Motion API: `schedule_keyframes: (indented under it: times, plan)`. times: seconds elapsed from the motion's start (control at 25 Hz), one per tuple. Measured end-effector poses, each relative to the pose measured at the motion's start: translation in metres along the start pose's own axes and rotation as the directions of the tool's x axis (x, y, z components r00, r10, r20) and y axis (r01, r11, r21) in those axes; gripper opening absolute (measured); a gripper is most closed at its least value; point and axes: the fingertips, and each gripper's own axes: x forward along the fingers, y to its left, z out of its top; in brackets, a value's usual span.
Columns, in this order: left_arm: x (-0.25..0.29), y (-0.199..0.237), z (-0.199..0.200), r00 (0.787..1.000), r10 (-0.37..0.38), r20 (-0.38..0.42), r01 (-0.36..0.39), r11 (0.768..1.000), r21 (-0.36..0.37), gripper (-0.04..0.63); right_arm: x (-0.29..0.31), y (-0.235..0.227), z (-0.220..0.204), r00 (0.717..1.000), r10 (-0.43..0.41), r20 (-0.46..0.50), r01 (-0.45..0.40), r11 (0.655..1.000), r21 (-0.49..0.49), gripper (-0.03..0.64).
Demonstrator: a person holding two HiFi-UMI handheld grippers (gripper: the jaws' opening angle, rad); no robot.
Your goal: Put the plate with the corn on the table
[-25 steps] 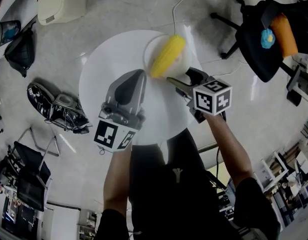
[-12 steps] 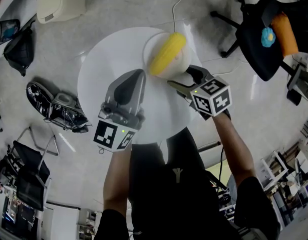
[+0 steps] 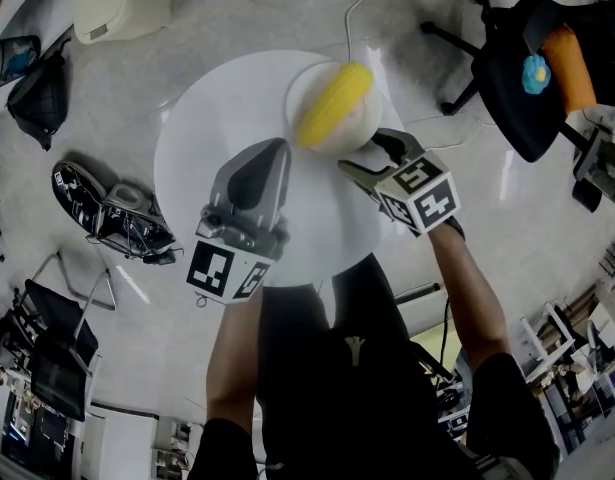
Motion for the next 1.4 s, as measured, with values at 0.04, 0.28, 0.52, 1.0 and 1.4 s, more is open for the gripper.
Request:
schedule_keyframes:
  times: [0.04, 0.28, 0.52, 1.0, 1.4]
  plan:
    - [0.000, 0.000, 0.000, 1.000, 0.000, 0.001, 0.000, 1.000, 0.000, 0.003, 0.000, -0.001, -0.001, 1.000, -0.009, -0.004, 0.009, 1.000, -0.004, 0.296]
    - [-0.001, -0.001, -0.002, 1.000, 0.000, 0.003, 0.000, 1.000, -0.006, 0.003, -0.004, -0.007, -0.005, 0.999, -0.032, 0.010, 0.031, 0.999, 0.027, 0.238]
    - [-0.003, -0.005, -0.006, 1.000, -0.005, 0.002, 0.005, 1.000, -0.004, 0.003, -0.005, -0.010, -0.008, 0.998, -0.057, 0.017, 0.056, 0.998, 0.036, 0.210]
    - [-0.009, -0.014, -0.010, 1.000, -0.012, 0.006, 0.012, 1.000, -0.001, 0.003, -0.007, -0.009, -0.018, 0.994, -0.108, 0.027, 0.106, 0.991, 0.077, 0.011]
    - [-0.017, -0.027, 0.000, 1.000, -0.006, 0.007, 0.006, 1.000, 0.024, 0.002, -0.018, 0.007, -0.017, 0.993, -0.108, 0.036, 0.104, 0.989, 0.101, 0.011]
